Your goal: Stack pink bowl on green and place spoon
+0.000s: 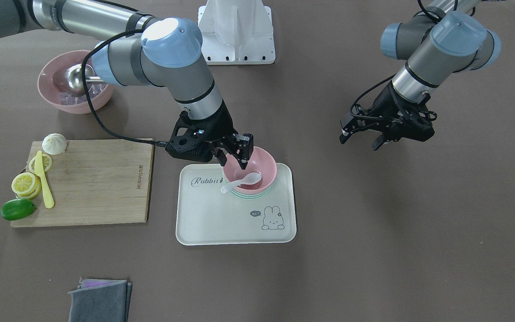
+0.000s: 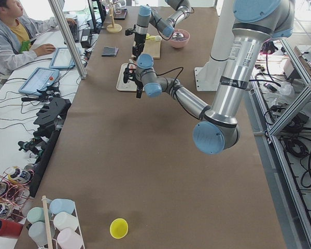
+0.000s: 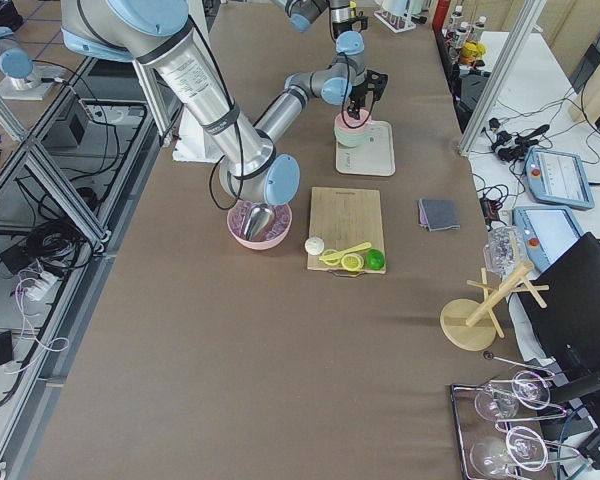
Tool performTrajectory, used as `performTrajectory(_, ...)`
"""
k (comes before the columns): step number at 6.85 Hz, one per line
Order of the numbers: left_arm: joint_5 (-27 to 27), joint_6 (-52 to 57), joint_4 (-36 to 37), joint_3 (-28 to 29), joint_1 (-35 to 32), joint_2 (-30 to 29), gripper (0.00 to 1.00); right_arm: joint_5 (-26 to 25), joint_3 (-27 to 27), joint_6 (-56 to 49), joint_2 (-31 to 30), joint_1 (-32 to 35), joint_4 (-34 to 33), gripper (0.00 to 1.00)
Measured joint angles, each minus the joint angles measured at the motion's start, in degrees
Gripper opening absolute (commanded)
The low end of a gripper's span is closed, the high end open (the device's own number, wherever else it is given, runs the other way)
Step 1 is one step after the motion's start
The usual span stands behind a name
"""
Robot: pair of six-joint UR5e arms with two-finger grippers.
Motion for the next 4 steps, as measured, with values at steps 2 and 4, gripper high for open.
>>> performTrajectory(2,-0.3,6.8,0.3,0.3,-2.7,3.3,0.98,10.3,6.5,-17.2,-13.5,10.5,-0.1,1.00)
performTrajectory(4,-2.8,22.5,0.6,1.4,-9.4,10.2,0.98,21.1,2.5,-50.3,-26.2,27.7,-0.2,1.00)
